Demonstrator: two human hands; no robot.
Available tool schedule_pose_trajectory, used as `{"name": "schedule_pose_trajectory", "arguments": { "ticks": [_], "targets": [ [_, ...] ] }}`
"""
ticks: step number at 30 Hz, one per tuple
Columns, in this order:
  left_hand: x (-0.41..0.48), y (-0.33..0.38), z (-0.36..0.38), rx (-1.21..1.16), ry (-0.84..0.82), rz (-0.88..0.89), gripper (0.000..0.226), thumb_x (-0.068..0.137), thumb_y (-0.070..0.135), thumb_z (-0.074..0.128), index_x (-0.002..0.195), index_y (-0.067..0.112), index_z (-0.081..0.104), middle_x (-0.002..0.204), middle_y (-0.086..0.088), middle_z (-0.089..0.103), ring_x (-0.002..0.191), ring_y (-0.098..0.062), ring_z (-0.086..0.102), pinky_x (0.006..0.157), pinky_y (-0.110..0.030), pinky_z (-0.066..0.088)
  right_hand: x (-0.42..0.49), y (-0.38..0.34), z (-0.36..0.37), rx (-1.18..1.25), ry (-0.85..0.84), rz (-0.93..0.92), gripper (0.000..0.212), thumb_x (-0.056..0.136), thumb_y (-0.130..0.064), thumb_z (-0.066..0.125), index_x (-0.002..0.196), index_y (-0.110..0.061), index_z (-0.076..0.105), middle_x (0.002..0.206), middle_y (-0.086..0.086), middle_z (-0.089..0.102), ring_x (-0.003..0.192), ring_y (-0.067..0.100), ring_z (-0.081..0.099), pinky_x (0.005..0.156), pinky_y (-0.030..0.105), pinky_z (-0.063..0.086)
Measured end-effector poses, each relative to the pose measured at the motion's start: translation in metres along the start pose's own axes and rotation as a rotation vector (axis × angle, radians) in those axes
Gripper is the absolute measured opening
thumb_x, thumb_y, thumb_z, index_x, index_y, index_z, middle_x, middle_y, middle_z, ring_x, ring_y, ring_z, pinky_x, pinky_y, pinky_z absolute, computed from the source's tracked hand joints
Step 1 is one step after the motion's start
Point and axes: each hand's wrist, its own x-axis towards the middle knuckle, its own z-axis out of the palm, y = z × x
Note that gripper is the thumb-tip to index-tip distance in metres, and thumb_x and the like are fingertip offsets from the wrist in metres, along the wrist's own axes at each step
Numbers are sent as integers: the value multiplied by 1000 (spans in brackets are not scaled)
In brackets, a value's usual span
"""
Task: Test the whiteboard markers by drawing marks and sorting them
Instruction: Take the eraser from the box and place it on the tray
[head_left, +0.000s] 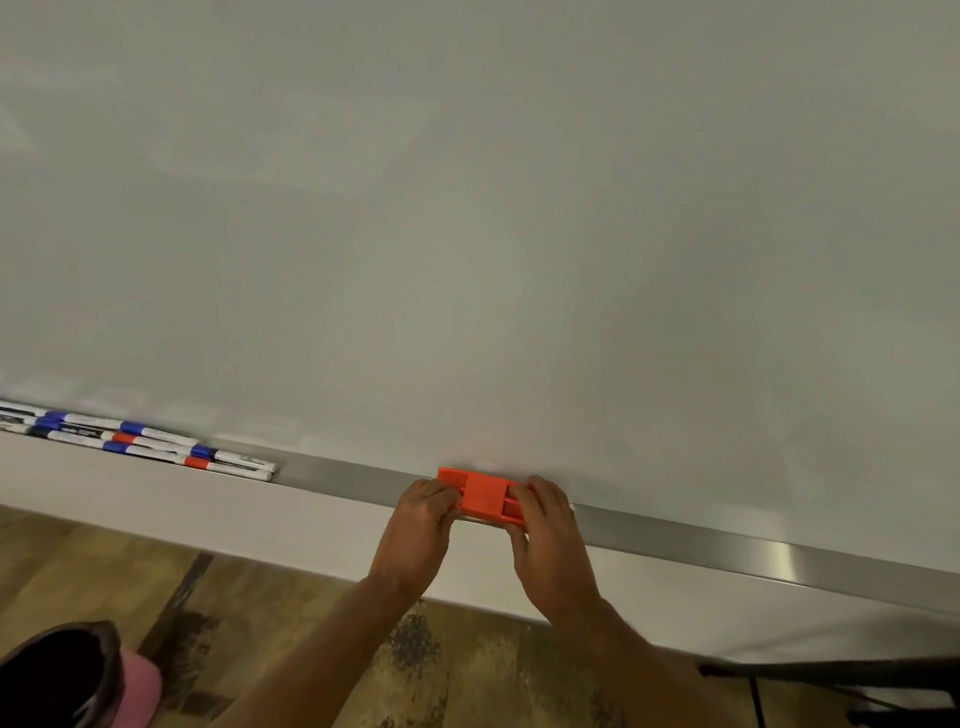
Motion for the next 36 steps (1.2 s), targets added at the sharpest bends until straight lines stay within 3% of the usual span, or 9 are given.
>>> {"name": "schedule_pose_trajectory", "arguments": {
  "ticks": [3, 10, 15, 18, 23, 26, 29, 33, 36],
  "targets": [
    [3, -16, 5, 8, -6, -35, 18, 82, 1, 77, 96, 12, 77, 100, -5, 74, 94, -25, 66, 85, -26, 47, 3, -1, 11, -15, 29, 28, 40, 87, -12, 74, 125, -15, 61, 131, 9, 60, 122, 29, 59, 102, 41, 52],
    [9, -38, 15, 8, -67, -62, 12, 85, 0, 73, 91, 11, 75, 95, -5, 72, 91, -24, 63, 79, -32, 53, 8, 5, 29, -95, -7, 45, 15, 88, -10, 68, 102, -16, 70, 110, 2, 67, 100, 23, 63, 84, 35, 58],
    [8, -48, 22, 28, -94, -68, 12, 86, 3, 74, 94, 12, 75, 99, -4, 72, 93, -23, 65, 83, -32, 55, 12, 7, 37, -140, -20, 68, 8, 88, -12, 69, 92, -18, 71, 97, 0, 69, 88, 22, 63, 75, 34, 57],
    [6, -52, 26, 40, -94, -74, 11, 87, 7, 75, 96, 14, 74, 102, -3, 73, 96, -22, 65, 84, -26, 49, 10, 8, 42, -147, -24, 83, 11, 86, -13, 71, 94, -20, 72, 96, -1, 70, 88, 22, 64, 75, 33, 57],
    [2, -48, 29, 102, -88, -69, 25, 84, 19, 79, 107, 13, 72, 108, -7, 72, 100, -27, 67, 87, -38, 57, -2, 10, 39, -105, 34, 113, 21, 88, -16, 71, 109, -19, 71, 108, 0, 71, 101, 22, 64, 87, 36, 56],
    [-2, -27, 31, 144, 6, 73, 29, 89, 31, 75, 109, 11, 70, 108, -8, 72, 100, -27, 67, 89, -39, 57, -13, 18, 19, -107, 150, 129, 26, 85, -16, 76, 111, -14, 72, 114, 6, 70, 109, 27, 65, 92, 42, 55],
    [-4, 13, 36, 114, 54, 172, 36, 94, 38, 65, 116, 10, 70, 118, -8, 70, 113, -26, 64, 100, -40, 51, -27, 29, -7, -108, 264, 145, 26, 91, -22, 68, 115, -13, 69, 124, 9, 68, 117, 29, 62, 99, 45, 52],
    [-11, 78, 54, 54, 22, 238, 46, 100, 40, 53, 136, 13, 60, 149, -7, 53, 144, -24, 42, 115, -47, 38, -54, 52, -50, -117, 349, 160, 38, 96, -38, 49, 122, -14, 66, 133, 9, 64, 125, 29, 58, 106, 43, 44],
    [-16, 131, 72, 23, -39, 278, 55, 103, 48, 39, 148, 17, 46, 161, -3, 34, 152, -21, 22, 120, -44, 25, -75, 78, -90, -140, 385, 191, 44, 97, -43, 44, 124, -16, 64, 137, 10, 62, 127, 30, 58, 106, 49, 47]
  ]
}}
